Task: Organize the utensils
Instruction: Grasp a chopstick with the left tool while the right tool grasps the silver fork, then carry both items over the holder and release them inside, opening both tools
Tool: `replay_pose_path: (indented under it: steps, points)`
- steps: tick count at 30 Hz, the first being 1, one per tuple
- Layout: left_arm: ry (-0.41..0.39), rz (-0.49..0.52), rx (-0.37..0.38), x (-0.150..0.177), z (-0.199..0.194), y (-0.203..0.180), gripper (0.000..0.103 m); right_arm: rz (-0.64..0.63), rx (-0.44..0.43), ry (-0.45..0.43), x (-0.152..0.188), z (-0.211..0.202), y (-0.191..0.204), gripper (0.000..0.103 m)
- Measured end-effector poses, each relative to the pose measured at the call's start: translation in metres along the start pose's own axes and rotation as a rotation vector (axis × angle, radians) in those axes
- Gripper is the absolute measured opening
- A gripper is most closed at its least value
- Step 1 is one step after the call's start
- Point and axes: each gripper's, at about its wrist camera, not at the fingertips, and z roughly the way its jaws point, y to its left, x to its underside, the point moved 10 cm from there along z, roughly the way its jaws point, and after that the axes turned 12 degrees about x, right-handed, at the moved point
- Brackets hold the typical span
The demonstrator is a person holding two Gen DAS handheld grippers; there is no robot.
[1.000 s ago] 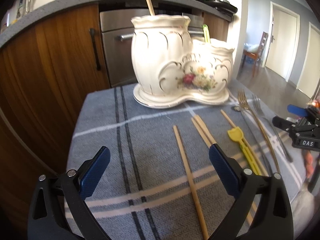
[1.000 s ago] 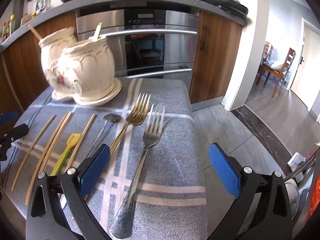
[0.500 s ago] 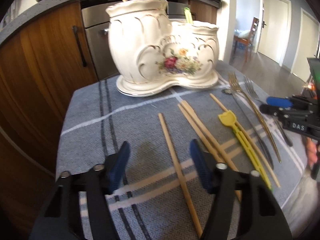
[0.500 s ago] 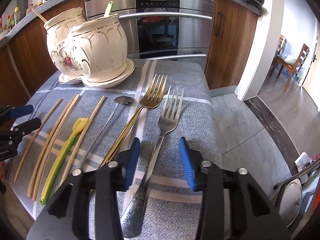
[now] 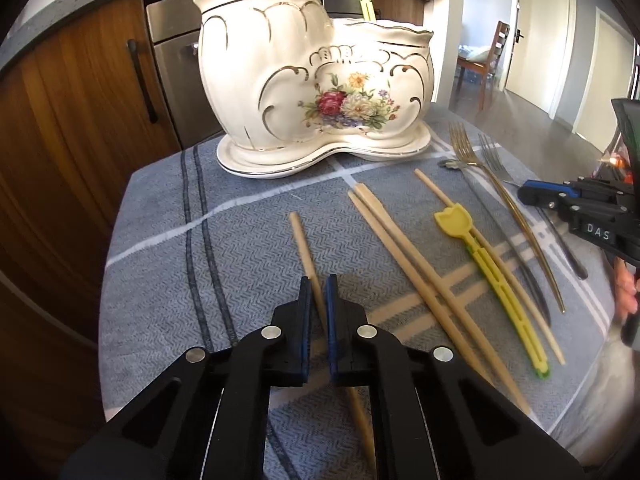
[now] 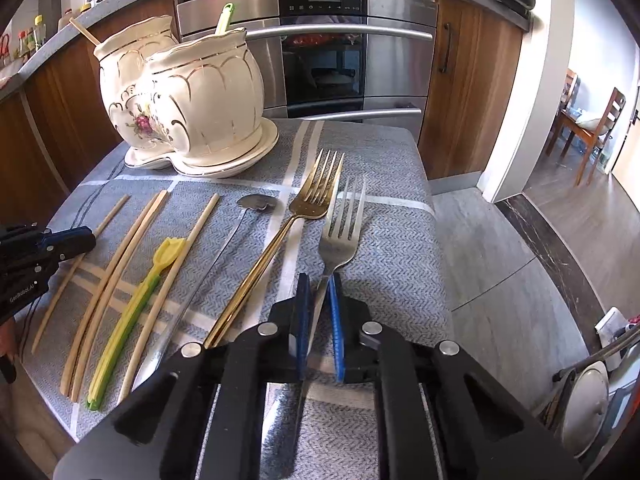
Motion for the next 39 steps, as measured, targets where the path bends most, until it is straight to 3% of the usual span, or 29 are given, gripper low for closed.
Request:
replay_pose_path:
  steps: [9,12,17,23,27,31,39]
  points:
    - [0.013,-0.015,0.005,0.0,0.0,0.004,0.006,-0.027,0.025,0.003,0.0,0.0,-0.001,0.006]
    - [0.02,-0.013,0.012,-0.003,0.003,0.002,0.011,-0.042,0.034,0.003,0.0,0.001,-0.001,0.009]
    - [0.023,-0.01,-0.006,-0.008,0.007,0.001,0.012,-0.034,0.027,0.003,-0.001,0.003,0.0,0.006]
    - [0.015,0.03,-0.036,-0.009,0.006,0.0,0.005,-0.022,0.024,0.0,-0.002,0.002,0.0,0.005]
    - [-0.039,0.008,-0.024,-0.012,-0.006,0.006,0.005,0.014,0.005,-0.056,-0.01,-0.01,-0.005,0.005]
    - [-0.145,-0.008,0.002,-0.024,-0.028,0.007,0.005,0.059,-0.047,-0.164,-0.025,-0.033,-0.008,0.005]
    - [-0.289,-0.004,0.019,-0.041,-0.061,0.001,0.005,0.052,-0.095,-0.341,-0.044,-0.073,-0.002,0.005]
